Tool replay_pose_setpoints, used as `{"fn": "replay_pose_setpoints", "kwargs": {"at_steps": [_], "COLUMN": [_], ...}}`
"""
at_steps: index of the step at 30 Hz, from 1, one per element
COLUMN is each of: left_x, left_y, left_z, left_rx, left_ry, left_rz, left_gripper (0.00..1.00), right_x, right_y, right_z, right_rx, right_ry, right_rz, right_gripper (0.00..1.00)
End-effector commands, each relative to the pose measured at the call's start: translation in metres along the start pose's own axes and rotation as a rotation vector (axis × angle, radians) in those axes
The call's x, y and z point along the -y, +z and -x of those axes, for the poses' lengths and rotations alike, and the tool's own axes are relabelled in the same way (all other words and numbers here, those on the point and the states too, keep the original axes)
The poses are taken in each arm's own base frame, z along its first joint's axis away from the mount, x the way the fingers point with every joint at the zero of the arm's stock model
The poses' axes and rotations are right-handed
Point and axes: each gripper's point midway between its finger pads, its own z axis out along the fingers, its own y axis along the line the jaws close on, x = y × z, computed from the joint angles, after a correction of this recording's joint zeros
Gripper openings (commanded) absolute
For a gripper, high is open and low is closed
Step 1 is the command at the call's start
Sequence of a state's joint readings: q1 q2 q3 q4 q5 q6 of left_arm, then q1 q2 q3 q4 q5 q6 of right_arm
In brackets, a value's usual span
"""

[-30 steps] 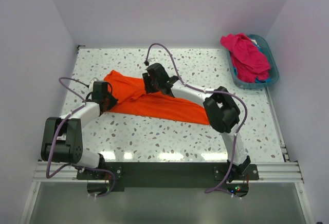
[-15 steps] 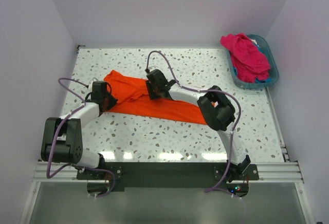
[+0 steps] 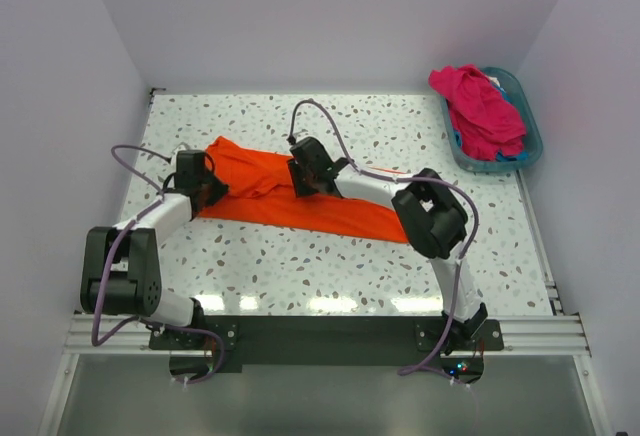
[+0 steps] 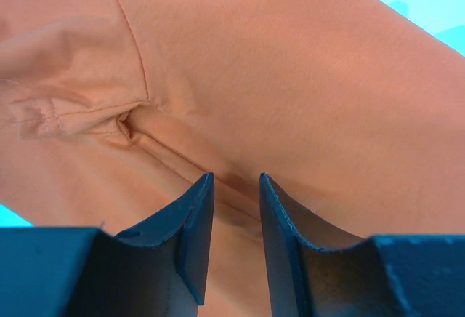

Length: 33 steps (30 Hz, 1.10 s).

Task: Fold and stack the t-shirts
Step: Fold the tshirt

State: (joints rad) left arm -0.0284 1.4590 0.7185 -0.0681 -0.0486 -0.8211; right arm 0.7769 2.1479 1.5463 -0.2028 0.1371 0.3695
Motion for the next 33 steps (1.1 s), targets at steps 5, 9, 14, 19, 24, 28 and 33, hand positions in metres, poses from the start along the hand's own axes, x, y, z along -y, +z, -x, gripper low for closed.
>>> {"fn": "replay_pose_setpoints", "kwargs": {"at_steps": [5,9,14,19,24,28,33], "left_x": [0.036,0.039,0.051,0.057,0.055,0.048,0.067], "left_y": [-0.034,-0.047,-0.044,-0.001,0.037,0.074,0.108], "left_z": [0.043,0.050,0.058,0.056,0.055,0.048,0.060], "left_rx": [0.114,0.144,0.152,0.087,0.074,0.037,0.036], "left_ry": [0.013,0.014,0.005,-0.017,-0.040,-0.021,0.045], "left_rz": [-0.107,-0.122,-0.142,-0.094,-0.035,0.027,0.048], "left_gripper": [0.31,0.36,0.37,0.28,0.20,0.17,0.15], "right_x": [0.010,0.044,0.096,0.153,0.184,0.197,0.184], "right_y": [-0.064,-0.073,-0.071,-0.069,-0.077,-0.079,-0.072], "right_z": [0.092,0.100,0.081,0.045,0.015,-0.021,-0.062], "right_rx": [0.187,0.176,0.115,0.029,-0.031,-0.109,-0.181], "right_ry": [0.006,0.023,0.079,0.153,0.143,0.157,0.223], "right_rz": [-0.001,-0.082,-0.188,-0.324,-0.459,-0.517,-0.448], "right_gripper": [0.38,0.40,0.40,0.39,0.39,0.39,0.37]}}
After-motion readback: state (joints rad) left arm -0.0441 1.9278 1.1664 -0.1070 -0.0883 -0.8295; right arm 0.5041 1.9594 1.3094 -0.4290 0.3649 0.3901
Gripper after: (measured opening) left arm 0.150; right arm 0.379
